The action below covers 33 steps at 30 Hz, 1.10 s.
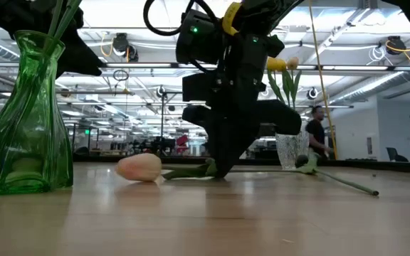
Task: Sort flowers into vase by color
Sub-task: Put the light orange flower into the vase
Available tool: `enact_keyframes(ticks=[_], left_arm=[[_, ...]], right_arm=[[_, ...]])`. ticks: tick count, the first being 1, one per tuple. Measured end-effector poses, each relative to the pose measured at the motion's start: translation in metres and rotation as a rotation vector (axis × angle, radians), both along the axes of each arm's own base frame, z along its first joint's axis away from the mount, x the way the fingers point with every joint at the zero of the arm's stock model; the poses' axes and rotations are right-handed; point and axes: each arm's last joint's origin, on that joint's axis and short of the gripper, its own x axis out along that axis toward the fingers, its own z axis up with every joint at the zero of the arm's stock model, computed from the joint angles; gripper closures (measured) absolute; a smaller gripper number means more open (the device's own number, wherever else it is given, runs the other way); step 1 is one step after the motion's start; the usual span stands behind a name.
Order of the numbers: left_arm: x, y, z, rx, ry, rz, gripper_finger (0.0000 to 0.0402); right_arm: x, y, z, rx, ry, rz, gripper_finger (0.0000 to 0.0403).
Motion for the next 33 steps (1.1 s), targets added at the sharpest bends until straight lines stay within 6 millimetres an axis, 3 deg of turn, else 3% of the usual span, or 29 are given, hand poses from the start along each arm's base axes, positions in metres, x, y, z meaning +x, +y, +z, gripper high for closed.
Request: enact_keyframes(ticks=[3, 10, 16, 19, 25, 33], left_arm=[[0.000, 0.001, 0.000, 0.030, 0.006, 0.007, 0.0256], [0.000, 0.001, 0.000, 0.039, 0.005, 0.022, 0.0256], [0.000, 0.001, 0.000, 0.041, 0.005, 0.025, 0.0256], [0.000, 0.001, 0.000, 0.040, 0.004, 0.026, 0.0256], [0.000, 0.001, 0.001, 0.040, 0.001, 0.026, 0.0256], [0.000, 0.001, 0.001, 0.024, -0.010, 0.036, 0.0256]], right_arm=[[-0.003, -0.001, 0.002, 0.012, 0.025, -0.071, 0.0389], [-0.017, -0.013, 0.036, -0.027, 0.027, -0.203, 0.0398], [-0.033, -0.032, 0.088, -0.218, -0.065, -0.257, 0.0399], [-0.041, -0.044, 0.106, -0.243, -0.107, -0.391, 0.0400], [-0.065, -0.072, 0.167, -0.290, -0.352, -0.706, 0.0400], [-0.124, -0.102, 0.250, -0.237, -0.723, -1.112, 0.0401]])
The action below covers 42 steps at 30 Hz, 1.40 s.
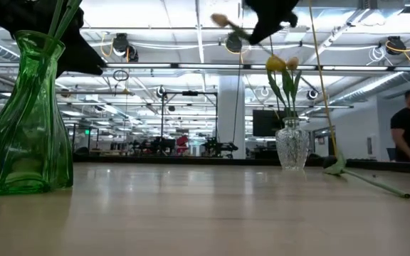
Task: Sort flowers into vase by color
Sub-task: Put the light orange flower into the vase
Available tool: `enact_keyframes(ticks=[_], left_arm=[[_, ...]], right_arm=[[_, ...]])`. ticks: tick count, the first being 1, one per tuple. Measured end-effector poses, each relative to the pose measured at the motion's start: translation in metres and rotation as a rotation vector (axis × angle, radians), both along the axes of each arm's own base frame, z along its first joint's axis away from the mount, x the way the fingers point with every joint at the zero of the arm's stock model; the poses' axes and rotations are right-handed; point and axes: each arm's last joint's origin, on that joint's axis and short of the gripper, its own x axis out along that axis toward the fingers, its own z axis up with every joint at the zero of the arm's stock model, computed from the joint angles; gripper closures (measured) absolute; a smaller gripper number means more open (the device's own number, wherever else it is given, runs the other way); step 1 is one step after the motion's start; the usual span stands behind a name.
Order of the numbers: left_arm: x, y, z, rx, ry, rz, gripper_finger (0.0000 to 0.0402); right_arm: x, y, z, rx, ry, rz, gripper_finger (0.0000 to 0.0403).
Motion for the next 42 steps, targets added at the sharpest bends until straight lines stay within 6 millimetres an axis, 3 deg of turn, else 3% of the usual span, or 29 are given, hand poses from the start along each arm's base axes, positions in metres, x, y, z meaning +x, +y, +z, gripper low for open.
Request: enact_keyframes(ticks=[7, 15, 20, 26, 32, 37, 42], left_arm=[[0.002, -0.001, 0.003, -0.010, -0.033, -0.020, 0.0256], [0.007, -0.001, 0.019, 0.203, -0.140, -0.107, 0.0256], [0.006, 0.004, 0.021, 0.235, -0.143, -0.105, 0.0256], [0.006, 0.013, 0.021, 0.241, -0.139, -0.154, 0.0256], [0.006, 0.020, 0.021, 0.228, -0.143, -0.146, 0.0256], [0.006, 0.023, 0.021, 0.222, -0.140, -0.144, 0.0256], [0.005, 0.023, 0.021, 0.218, -0.142, -0.152, 0.0256]], right_arm=[[-0.045, -0.002, 0.040, -0.003, -0.199, -0.095, 0.0401], [-0.059, 0.002, 0.050, 0.016, -0.274, -0.125, 0.0401], [-0.067, 0.004, 0.049, 0.035, -0.303, -0.183, 0.0401], [-0.083, 0.018, 0.009, 0.038, -0.373, -0.249, 0.0401], [-0.108, 0.029, -0.025, 0.026, -0.629, -0.192, 0.0401], [-0.131, 0.029, -0.049, -0.072, -0.794, -0.171, 0.0401], [-0.143, 0.022, -0.069, -0.273, -0.821, -0.190, 0.0401]])
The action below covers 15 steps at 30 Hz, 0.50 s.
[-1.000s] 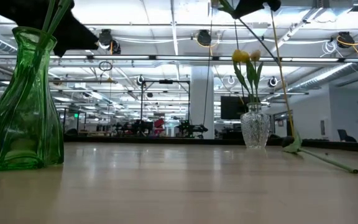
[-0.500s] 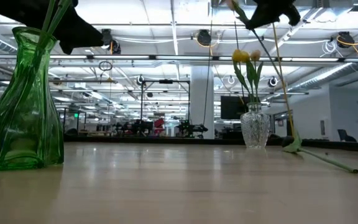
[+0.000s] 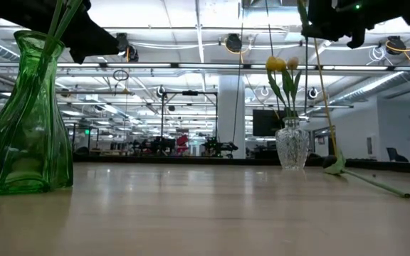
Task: Sort flowers into vase by color
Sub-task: Put the light orange flower into the vase
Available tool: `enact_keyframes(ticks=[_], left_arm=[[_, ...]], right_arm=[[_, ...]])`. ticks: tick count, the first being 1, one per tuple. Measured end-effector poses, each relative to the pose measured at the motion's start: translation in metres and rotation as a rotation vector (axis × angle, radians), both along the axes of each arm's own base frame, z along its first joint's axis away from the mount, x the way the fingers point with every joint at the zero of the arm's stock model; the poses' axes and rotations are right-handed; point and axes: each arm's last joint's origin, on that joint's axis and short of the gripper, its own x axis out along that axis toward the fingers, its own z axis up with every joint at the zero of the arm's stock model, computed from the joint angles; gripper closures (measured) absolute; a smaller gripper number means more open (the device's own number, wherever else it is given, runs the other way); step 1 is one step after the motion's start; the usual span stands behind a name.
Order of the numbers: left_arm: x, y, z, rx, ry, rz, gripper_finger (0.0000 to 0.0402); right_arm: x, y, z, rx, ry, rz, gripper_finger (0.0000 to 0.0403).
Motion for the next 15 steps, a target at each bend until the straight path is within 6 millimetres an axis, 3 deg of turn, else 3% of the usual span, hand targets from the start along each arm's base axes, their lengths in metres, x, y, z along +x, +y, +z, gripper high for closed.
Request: enact_keyframes(ticks=[15], left_arm=[[0.000, 0.001, 0.000, 0.007, 0.001, 0.028, 0.0256]], right_arm=[[0.004, -0.029, -0.007, -0.105, 0.028, -0.029, 0.0401]])
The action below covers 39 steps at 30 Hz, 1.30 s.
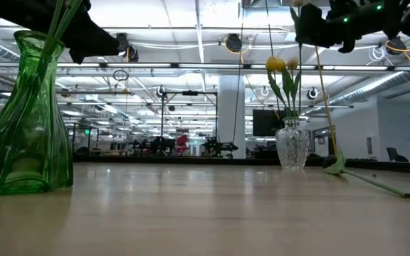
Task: Sort flowers into vase by color
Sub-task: Put the light orange flower into the vase
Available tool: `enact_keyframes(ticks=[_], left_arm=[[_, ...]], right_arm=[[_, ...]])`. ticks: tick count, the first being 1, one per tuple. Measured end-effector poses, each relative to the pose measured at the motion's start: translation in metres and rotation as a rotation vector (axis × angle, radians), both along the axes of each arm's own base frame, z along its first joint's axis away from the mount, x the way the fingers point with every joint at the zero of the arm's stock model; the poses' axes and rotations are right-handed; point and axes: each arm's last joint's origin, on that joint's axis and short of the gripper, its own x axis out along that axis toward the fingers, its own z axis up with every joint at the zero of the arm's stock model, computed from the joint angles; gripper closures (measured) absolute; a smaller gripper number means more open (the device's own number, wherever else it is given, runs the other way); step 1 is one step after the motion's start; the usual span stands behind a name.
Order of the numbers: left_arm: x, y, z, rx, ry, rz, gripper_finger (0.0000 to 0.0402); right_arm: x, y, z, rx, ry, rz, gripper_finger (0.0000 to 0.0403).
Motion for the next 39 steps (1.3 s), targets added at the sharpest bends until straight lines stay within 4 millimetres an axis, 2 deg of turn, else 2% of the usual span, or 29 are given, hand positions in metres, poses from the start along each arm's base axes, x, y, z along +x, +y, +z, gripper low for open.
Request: enact_keyframes(ticks=[5, 14, 26, 33, 39], left_arm=[[0.000, 0.000, 0.000, 0.001, 0.000, 0.006, 0.0256], [0.000, 0.000, 0.000, 0.002, 0.000, 0.011, 0.0256], [0.000, 0.000, 0.000, 0.002, 0.001, 0.011, 0.0256], [0.000, 0.000, 0.000, -0.009, -0.002, 0.014, 0.0256], [0.000, 0.000, 0.000, -0.021, -0.003, 0.017, 0.0256]], right_arm=[[0.000, -0.011, 0.000, -0.016, -0.010, -0.051, 0.0401], [0.004, -0.026, -0.006, 0.022, -0.047, 0.004, 0.0401], [0.017, -0.033, -0.023, 0.066, 0.059, 0.000, 0.0401], [0.017, -0.034, -0.043, 0.226, 0.148, -0.031, 0.0396], [0.016, -0.034, -0.047, 0.254, 0.171, -0.055, 0.0396]])
